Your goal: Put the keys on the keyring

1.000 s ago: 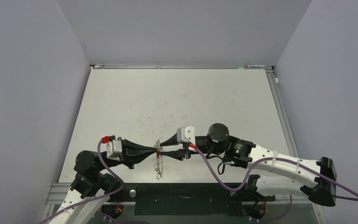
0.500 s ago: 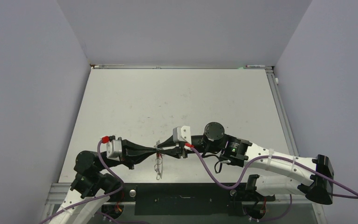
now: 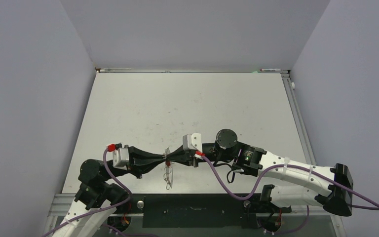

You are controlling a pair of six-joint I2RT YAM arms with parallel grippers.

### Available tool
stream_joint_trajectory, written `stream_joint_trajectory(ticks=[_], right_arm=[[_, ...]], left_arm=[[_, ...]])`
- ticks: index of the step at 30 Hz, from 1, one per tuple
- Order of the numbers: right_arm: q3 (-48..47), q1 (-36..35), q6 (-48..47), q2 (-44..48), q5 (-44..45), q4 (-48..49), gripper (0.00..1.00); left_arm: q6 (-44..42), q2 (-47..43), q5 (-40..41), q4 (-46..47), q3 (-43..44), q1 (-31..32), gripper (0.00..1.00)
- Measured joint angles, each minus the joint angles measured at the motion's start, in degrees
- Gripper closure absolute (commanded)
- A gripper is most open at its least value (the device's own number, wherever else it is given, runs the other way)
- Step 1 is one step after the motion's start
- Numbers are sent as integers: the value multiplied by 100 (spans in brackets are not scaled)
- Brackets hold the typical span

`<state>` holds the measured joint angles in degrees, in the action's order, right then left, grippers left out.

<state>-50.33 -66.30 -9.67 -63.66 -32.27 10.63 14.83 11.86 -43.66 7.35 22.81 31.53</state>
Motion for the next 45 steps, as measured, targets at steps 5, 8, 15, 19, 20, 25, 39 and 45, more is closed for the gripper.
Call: stream_joint_trajectory(ticks=[5, 8, 15, 19, 20, 25, 39, 45], right_arm=[[-11, 28, -26, 0, 68, -94, 95], [-42, 85, -59, 2, 142, -273, 95], [-227, 221, -164, 85, 352, -920, 95], [-487, 221, -201, 142, 540, -1523, 95], [-597, 221, -212, 140, 610, -1705, 95], [-1244, 221, -160, 94, 955, -2601, 95], [-1853, 221, -13, -422, 535, -4247, 95], [-1827, 221, -35, -240, 160, -4319, 95]], left_arm=[[-214, -63, 151, -153, 0, 0, 60], [-310, -164, 236, -240, 0, 0, 52], [-533, -282, 466, -472, 22, 2, 36], [-566, -254, 555, -647, 201, 2, 31], [-560, -216, 557, -678, 280, 7, 30], [-205, 245, 592, -688, 688, 52, 28], [-7, 1495, 33, -1360, 1703, 146, 38], [-199, 1777, -289, -1591, 1746, 487, 56]])
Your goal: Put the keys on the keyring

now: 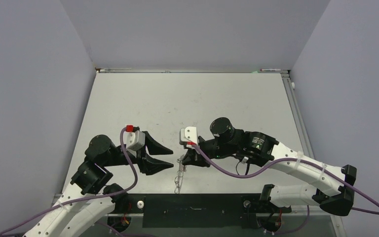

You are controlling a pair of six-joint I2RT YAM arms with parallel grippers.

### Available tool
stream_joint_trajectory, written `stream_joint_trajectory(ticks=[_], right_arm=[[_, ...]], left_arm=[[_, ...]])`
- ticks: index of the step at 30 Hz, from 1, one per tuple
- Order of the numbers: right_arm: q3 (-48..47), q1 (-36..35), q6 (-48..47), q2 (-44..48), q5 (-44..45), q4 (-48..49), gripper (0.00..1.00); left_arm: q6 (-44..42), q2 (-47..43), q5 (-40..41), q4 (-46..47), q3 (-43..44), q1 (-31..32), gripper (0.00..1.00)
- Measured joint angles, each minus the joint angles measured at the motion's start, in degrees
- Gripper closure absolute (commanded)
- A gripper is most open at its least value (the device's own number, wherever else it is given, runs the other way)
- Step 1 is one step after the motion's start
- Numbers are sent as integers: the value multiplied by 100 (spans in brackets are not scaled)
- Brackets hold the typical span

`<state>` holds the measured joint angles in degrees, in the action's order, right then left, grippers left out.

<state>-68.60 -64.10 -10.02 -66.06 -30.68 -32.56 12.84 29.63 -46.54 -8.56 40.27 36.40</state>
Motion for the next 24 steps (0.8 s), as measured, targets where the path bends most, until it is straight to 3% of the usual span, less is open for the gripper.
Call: stream_joint_trajectory(ticks=[4, 13, 24], right_arm=[[4, 0, -15, 85, -190, -33, 95], [17, 0, -83, 94, -476, -52, 95], [17, 0, -114, 92, -568, -50, 95]], left_arm=[[-85, 127, -87, 31, -42, 291, 56], [-249, 291, -63, 103, -107, 444, 65], [-306, 459, 24, 111, -302, 605, 66]])
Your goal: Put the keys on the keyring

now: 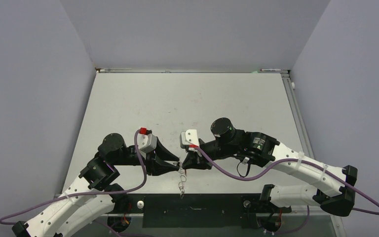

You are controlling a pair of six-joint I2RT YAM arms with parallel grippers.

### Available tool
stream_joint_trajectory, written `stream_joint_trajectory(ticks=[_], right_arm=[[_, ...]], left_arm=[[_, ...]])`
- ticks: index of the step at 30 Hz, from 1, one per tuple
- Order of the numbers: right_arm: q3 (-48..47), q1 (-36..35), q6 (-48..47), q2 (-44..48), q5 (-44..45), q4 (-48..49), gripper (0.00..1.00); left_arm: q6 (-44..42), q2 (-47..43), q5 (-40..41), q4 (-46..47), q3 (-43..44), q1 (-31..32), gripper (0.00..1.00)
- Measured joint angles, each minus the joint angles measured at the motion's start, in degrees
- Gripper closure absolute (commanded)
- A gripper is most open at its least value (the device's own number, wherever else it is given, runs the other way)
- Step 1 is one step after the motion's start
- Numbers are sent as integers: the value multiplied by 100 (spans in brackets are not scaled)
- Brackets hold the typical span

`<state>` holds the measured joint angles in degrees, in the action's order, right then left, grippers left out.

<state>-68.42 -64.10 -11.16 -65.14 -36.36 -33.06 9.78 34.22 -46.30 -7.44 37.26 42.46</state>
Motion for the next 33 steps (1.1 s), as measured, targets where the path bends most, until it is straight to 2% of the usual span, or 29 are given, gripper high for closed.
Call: stream_joint_trajectory(ticks=[13, 19, 22, 26, 33], right_arm=[[2, -9, 0, -162, -11, 50, 95], [2, -11, 2, -205, -13, 101, 95], [2, -13, 2, -205, -13, 109, 95], [2, -37, 7, -205, -33, 96, 95], [4, -50, 7, -203, -13, 133, 95]], left_arm=[[31, 37, -9, 162, -101, 81, 71], [20, 50, 4, 164, -101, 166, 77], [15, 52, 50, 164, -101, 179, 83], [0, 52, 133, 151, -101, 203, 100], [-131, -92, 212, 42, -101, 258, 100]])
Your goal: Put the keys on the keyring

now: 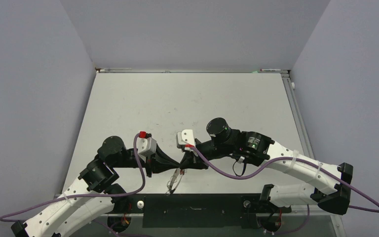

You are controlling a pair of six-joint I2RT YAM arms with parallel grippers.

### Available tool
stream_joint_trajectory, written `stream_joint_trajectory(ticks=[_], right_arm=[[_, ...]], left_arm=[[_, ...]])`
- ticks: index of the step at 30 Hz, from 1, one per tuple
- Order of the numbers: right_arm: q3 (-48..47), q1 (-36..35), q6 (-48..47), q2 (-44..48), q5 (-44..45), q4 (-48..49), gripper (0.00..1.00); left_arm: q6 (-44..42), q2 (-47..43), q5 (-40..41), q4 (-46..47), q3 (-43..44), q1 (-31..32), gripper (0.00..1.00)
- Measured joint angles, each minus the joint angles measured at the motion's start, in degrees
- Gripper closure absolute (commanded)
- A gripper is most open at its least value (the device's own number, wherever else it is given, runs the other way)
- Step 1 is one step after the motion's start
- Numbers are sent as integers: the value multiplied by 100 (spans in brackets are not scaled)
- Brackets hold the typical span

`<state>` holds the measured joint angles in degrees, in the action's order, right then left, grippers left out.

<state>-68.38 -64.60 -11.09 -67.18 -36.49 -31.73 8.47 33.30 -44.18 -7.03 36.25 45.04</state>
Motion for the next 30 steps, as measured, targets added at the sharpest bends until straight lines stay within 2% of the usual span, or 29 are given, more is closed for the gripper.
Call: stream_joint_trajectory(ticks=[16, 18, 21, 23, 26, 30], right_arm=[[68, -15, 136, 44, 0, 223, 94], [76, -31, 153, 46, 4, 260, 85], [122, -37, 245, 105, 55, 422, 63], [188, -39, 326, 210, 140, 634, 54], [321, -44, 424, 452, 304, 1025, 51], [566, -44, 573, 848, 518, 1515, 53]], left_arm=[[-57, -173, 57, 90, -66, -2, 100], [-50, -225, 59, 111, -90, -4, 100], [-35, -323, 94, 129, -114, -33, 100], [-13, -380, 105, 140, -129, -76, 100], [44, -485, 90, 219, -221, -131, 100], [210, -702, 2, 511, -407, -258, 100]])
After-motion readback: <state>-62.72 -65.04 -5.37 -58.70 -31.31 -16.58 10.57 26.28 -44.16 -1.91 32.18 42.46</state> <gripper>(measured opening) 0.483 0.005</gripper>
